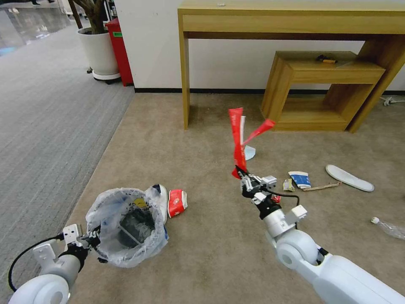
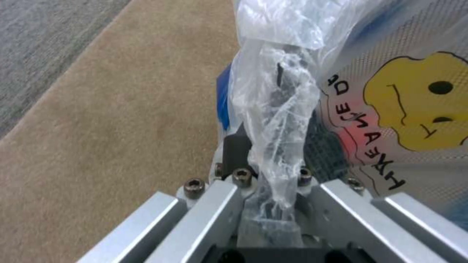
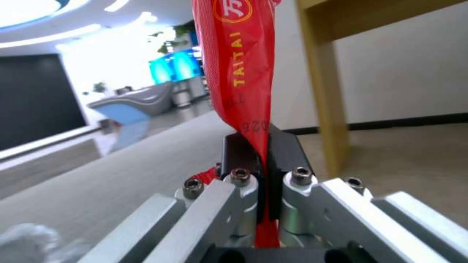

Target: Pick up the trash bin and place the garbage on the floor into it.

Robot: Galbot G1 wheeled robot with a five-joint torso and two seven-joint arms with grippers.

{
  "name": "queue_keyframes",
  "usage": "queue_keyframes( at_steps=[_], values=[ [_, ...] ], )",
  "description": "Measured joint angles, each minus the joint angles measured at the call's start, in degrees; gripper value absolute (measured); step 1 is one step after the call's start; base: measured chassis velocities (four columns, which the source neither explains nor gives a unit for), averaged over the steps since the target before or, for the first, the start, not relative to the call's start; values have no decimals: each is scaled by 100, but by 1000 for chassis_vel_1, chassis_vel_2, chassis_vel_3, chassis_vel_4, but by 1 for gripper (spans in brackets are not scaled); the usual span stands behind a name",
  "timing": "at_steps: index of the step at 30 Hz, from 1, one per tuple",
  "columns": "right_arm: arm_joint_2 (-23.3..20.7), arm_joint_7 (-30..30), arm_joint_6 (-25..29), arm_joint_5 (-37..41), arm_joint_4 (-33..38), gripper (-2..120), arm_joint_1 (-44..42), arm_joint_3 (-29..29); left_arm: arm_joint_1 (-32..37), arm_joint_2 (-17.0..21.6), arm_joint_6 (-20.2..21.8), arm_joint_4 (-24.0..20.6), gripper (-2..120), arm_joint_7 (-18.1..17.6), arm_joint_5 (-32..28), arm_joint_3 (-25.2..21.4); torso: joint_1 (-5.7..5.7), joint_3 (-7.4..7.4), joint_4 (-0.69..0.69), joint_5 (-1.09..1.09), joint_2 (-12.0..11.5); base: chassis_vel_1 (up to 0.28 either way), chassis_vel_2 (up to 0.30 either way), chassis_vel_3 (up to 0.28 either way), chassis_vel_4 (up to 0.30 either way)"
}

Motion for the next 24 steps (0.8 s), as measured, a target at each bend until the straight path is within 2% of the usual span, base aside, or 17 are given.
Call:
queue_keyframes(
  at_steps=[9,11,16,24],
  values=[
    [-15,-114,13,135,126,0,682,-973,-146,320,-47,151,0,108,-96,108,0,0,-1,0,0,0,0,0,0],
    [7,-117,67,151,103,0,1076,-1455,-175,400,-90,218,0,202,-94,146,0,0,-2,0,0,0,0,0,0],
    [190,-219,173,232,-81,0,1824,-2297,-229,394,-151,256,0,333,-19,219,0,0,1,1,0,0,0,0,0],
    [508,-355,209,288,-322,0,2396,-3015,-358,337,-174,231,0,444,133,393,0,0,-1,0,0,0,0,0,0]
  ],
)
